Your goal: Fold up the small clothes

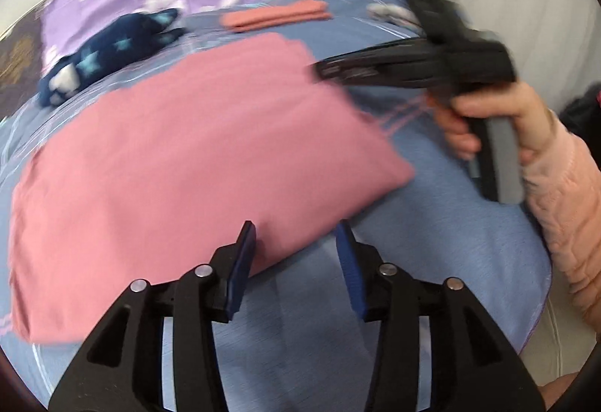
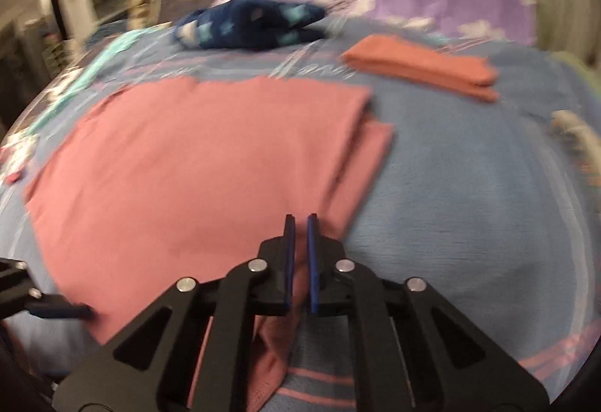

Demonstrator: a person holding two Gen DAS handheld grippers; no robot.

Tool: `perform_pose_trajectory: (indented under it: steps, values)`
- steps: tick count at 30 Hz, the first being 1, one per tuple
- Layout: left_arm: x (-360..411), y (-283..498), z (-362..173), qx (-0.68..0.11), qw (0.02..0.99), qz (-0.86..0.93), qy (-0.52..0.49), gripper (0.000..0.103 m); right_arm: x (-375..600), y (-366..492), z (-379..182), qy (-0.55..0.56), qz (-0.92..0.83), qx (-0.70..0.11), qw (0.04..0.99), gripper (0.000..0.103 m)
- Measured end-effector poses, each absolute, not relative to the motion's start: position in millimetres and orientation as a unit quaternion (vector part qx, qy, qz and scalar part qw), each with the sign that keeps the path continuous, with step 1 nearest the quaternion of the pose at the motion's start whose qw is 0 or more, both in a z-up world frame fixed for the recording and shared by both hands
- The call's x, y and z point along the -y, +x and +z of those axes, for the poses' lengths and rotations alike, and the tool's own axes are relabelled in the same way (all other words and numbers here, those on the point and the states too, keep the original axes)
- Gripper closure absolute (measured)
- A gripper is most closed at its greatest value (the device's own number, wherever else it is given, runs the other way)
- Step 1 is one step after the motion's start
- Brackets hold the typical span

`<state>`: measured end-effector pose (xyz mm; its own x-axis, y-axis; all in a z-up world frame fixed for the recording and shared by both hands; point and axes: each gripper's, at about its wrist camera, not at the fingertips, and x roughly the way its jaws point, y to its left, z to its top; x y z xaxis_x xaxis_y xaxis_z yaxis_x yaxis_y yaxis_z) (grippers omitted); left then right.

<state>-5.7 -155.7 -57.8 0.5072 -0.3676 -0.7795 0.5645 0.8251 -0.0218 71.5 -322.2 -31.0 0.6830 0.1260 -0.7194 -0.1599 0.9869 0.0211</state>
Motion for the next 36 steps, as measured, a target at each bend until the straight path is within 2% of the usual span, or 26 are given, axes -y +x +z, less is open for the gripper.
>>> perform_pose_trajectory:
  steps: [2, 7, 10, 14, 16, 22, 24, 25, 27, 28, 31, 35, 36]
  values:
    - [123, -5, -50, -0.403, 0.876, -0.249, 0.097, 0.051, 315, 63, -17, -0.026, 0.089, -0.377, 0.921, 0.085]
    - [28, 11, -39, -0.389, 0.909, -0.144, 0.041, 0.051, 264, 43, 11, -0.054, 0.139, -0.361, 0.921, 0.075]
    - [-46, 19, -43, -0.403, 0.912, -0.077, -0.029, 0.052, 220, 41, 19, -0.064, 0.185, -0.362, 0.911, 0.070]
    - [-120, 8, -51, -0.406, 0.909, -0.036, -0.083, 0.081, 158, 44, 25, -0.092, 0.225, -0.367, 0.898, 0.065]
    - [-132, 4, -55, -0.406, 0.908, -0.046, -0.095, 0.086, 123, 53, 27, -0.109, 0.238, -0.371, 0.891, 0.065]
    - [-130, 9, -56, -0.389, 0.904, -0.134, -0.116, 0.085, 34, 96, 33, -0.131, 0.258, -0.387, 0.875, 0.059]
    - [-124, 17, -57, -0.384, 0.903, -0.162, -0.108, 0.073, 9, 118, 30, -0.132, 0.248, -0.399, 0.873, 0.059]
    - [-121, 20, -58, -0.385, 0.901, -0.172, -0.103, 0.059, -2, 131, 26, -0.127, 0.244, -0.409, 0.870, 0.059]
    - [-112, 32, -65, -0.397, 0.897, -0.176, -0.087, 0.058, -21, 154, 18, -0.118, 0.228, -0.431, 0.865, 0.059]
    - [-110, 36, -67, -0.401, 0.894, -0.182, -0.085, 0.059, -29, 163, 15, -0.119, 0.219, -0.437, 0.864, 0.059]
    - [-103, 44, -73, -0.413, 0.884, -0.203, -0.084, 0.085, -58, 186, 2, -0.138, 0.200, -0.449, 0.860, 0.059]
    - [-101, 46, -78, -0.418, 0.880, -0.212, -0.085, 0.090, -79, 205, -15, -0.170, 0.163, -0.459, 0.857, 0.060]
    - [-100, 46, -80, -0.421, 0.878, -0.214, -0.085, 0.092, -81, 211, -22, -0.169, 0.157, -0.470, 0.852, 0.074]
